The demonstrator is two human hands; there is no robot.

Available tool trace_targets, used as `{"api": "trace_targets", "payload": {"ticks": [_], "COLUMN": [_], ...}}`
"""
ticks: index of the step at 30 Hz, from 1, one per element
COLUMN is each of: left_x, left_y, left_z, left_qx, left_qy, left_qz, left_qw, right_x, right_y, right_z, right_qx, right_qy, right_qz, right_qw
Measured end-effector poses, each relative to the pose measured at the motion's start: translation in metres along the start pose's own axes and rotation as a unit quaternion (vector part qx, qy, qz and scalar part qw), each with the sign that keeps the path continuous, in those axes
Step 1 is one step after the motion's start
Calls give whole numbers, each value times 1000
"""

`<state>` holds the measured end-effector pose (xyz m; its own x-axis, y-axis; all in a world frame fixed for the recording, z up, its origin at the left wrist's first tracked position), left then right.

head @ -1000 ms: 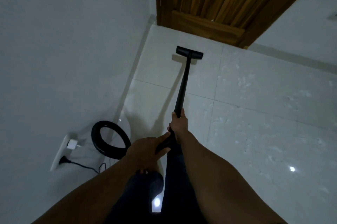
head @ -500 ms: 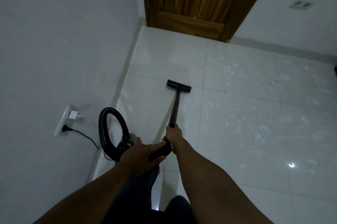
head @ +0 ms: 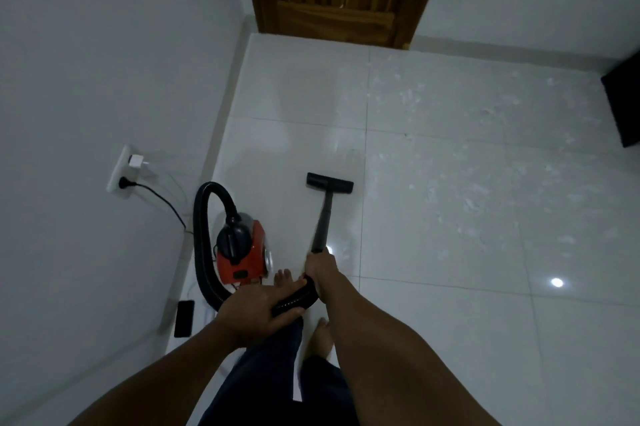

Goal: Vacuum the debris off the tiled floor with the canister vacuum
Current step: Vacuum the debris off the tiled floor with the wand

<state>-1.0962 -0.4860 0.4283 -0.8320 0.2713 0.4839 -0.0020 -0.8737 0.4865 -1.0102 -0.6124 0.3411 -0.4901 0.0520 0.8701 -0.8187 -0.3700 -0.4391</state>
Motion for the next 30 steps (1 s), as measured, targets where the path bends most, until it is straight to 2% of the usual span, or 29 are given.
{"api": "trace_targets", "payload": {"ticks": [6, 12, 20, 30], "left_x": [28, 35, 14, -53], "left_y": [-2, 1, -3, -11], "left_z": [-29, -27, -13, 32], "left_qx": [24, 18, 6, 12], "left_qy": [6, 24, 42, 3], "left_qz": [-5, -25, -11, -7], "left_qw": [1000, 999, 999, 1000], "right_x": [16, 18, 11, -36], "right_y": [33, 40, 11, -47], "right_z": [1, -1, 2, 13], "right_qx": [4, -6, 7, -36], "right_qy": [37, 20, -10, -22], "right_qz": [6, -10, -32, -38], "right_qw": [999, 1000, 999, 998]}}
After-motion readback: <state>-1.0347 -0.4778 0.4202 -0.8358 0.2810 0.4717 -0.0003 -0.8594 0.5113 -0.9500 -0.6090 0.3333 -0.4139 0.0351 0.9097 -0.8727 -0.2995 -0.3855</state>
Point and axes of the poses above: each hand's wrist, its own x-axis away from the middle knuckle, its own z-axis out of the back of the hand, y = z × x, the point moved 3 cm from there along -x, towards the middle knuckle, and after that the axes turned 3 degrees about z, right-handed, at the moved point
